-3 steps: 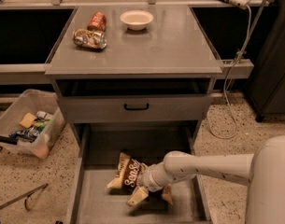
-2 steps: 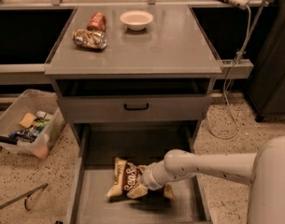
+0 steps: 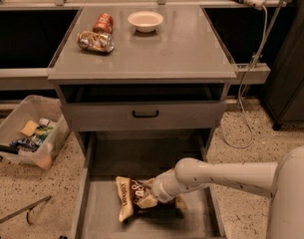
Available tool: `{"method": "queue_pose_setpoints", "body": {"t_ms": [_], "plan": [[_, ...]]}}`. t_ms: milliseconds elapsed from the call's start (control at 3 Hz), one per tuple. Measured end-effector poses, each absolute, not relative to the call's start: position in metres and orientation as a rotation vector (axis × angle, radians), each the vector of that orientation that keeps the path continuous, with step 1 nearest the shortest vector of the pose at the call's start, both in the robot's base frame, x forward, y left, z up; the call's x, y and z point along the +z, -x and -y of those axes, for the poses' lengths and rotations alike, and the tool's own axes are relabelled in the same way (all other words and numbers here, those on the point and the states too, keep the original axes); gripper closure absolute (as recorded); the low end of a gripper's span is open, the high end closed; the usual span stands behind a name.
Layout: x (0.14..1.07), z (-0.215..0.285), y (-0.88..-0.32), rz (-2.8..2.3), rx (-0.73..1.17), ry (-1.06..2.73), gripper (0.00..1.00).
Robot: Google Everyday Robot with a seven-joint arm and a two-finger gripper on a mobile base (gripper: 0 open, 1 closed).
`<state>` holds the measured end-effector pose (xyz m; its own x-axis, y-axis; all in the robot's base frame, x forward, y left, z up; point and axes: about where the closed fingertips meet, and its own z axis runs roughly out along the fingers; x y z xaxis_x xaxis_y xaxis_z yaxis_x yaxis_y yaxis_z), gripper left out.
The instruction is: Pick brown chip bag from middle drawer and place on counter
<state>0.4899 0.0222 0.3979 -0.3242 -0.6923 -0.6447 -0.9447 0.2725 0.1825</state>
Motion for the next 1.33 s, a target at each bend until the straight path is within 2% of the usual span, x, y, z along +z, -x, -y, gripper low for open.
{"method": "queue_pose_setpoints", "body": {"t_ms": [333, 667, 1000, 1333], "plan": [[0.404, -0.022, -0.49, -2.107, 0.766, 1.475, 1.0], [0.478, -0.025, -0.486, -1.995, 0.799, 1.491, 1.0], [0.639, -0.012, -0.509, -1.744, 0.762, 1.467, 1.0], [0.669, 0.014, -0.508, -1.728, 0.774, 1.437, 1.0]]}}
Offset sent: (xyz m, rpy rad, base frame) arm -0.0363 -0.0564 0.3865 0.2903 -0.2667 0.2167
